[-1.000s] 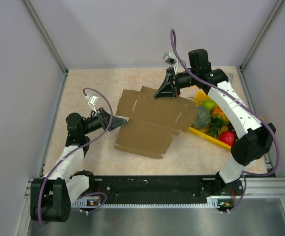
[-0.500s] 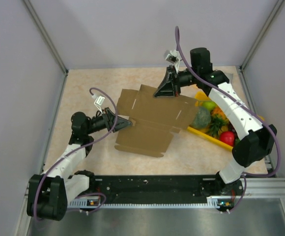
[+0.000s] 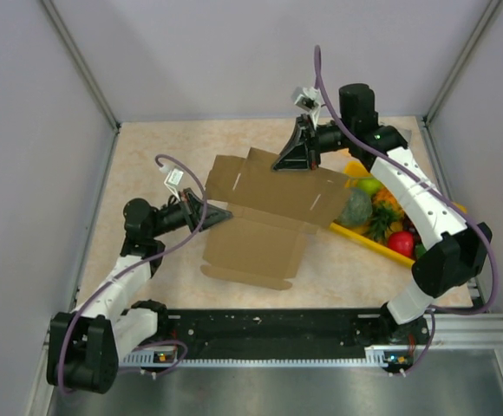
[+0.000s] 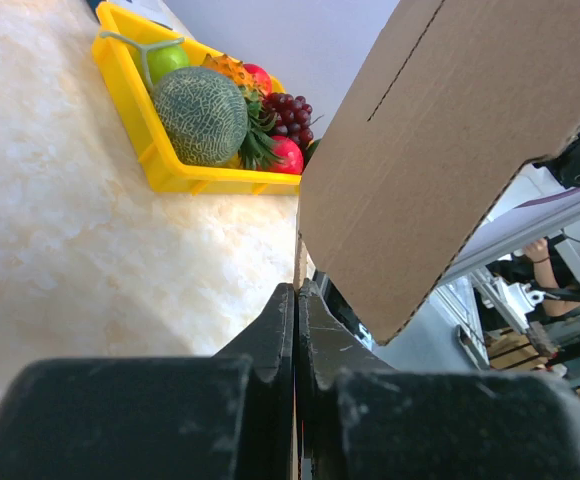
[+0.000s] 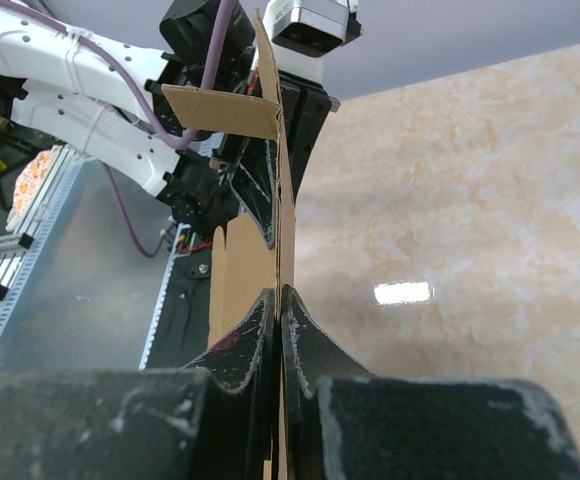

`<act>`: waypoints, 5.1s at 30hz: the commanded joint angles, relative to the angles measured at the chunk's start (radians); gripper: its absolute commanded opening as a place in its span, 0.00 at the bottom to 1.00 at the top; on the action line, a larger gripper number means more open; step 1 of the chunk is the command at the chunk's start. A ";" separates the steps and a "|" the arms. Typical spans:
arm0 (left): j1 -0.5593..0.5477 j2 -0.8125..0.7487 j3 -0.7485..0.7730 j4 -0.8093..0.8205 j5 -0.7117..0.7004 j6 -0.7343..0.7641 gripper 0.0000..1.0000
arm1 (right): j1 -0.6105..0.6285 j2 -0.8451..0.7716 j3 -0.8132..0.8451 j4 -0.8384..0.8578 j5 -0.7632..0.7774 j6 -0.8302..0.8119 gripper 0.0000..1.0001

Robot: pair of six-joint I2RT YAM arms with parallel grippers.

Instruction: Fold the paper box

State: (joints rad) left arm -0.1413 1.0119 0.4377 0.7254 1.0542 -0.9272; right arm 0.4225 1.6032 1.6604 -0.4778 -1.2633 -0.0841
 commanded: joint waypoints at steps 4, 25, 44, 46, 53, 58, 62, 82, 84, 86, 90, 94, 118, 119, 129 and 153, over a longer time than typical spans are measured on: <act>-0.004 -0.108 0.053 -0.142 -0.069 0.151 0.00 | -0.001 -0.058 -0.007 0.041 -0.038 0.003 0.00; -0.003 -0.342 0.199 -0.701 -0.645 0.400 0.64 | 0.025 0.006 -0.071 0.042 0.199 0.006 0.00; -0.009 0.066 0.174 -0.163 -0.428 0.389 0.52 | 0.030 0.116 -0.073 0.024 0.234 -0.039 0.00; -0.009 0.086 0.177 -0.136 -0.433 0.392 0.45 | 0.030 0.124 -0.067 0.022 0.240 -0.040 0.00; -0.024 0.143 0.115 0.020 -0.546 0.438 0.24 | 0.050 0.161 -0.044 0.015 0.399 -0.043 0.00; -0.050 0.218 0.070 0.104 -0.560 0.410 0.20 | 0.134 0.159 -0.080 0.054 0.683 -0.078 0.00; -0.055 0.223 0.007 0.123 -0.579 0.381 0.26 | 0.166 0.129 -0.184 0.137 0.810 -0.092 0.00; -0.053 0.025 0.033 -0.368 -0.700 0.333 0.47 | 0.318 0.006 -0.427 0.318 1.208 -0.135 0.35; -0.055 0.019 0.027 -0.368 -0.704 0.332 0.47 | 0.320 -0.006 -0.426 0.309 1.219 -0.125 0.36; -0.053 0.005 0.013 -0.366 -0.704 0.330 0.46 | 0.323 -0.023 -0.426 0.298 1.216 -0.118 0.36; -0.055 -0.013 -0.005 -0.368 -0.703 0.326 0.46 | 0.321 -0.034 -0.427 0.292 1.182 -0.108 0.24; -0.053 -0.021 -0.005 -0.385 -0.711 0.333 0.46 | 0.325 -0.025 -0.421 0.294 1.170 -0.106 0.09; -0.230 0.137 0.128 -0.181 -0.737 0.789 0.49 | 0.325 -0.048 -0.476 0.363 1.021 -0.111 0.00; -0.230 0.145 0.131 -0.170 -0.732 0.791 0.49 | 0.326 -0.048 -0.478 0.363 1.019 -0.111 0.00; -0.228 0.252 0.213 -0.251 -0.657 0.832 0.39 | 0.325 -0.043 -0.472 0.372 1.009 -0.106 0.00; -0.244 0.283 0.171 -0.196 -0.724 0.858 0.00 | 0.268 -0.094 -0.484 0.367 1.096 0.151 0.17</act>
State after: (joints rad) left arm -0.3805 1.3029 0.6155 0.4446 0.3748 -0.0715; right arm 0.7238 1.6001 1.1774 -0.1490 -0.2272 -0.0994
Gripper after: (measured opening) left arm 0.043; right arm 0.018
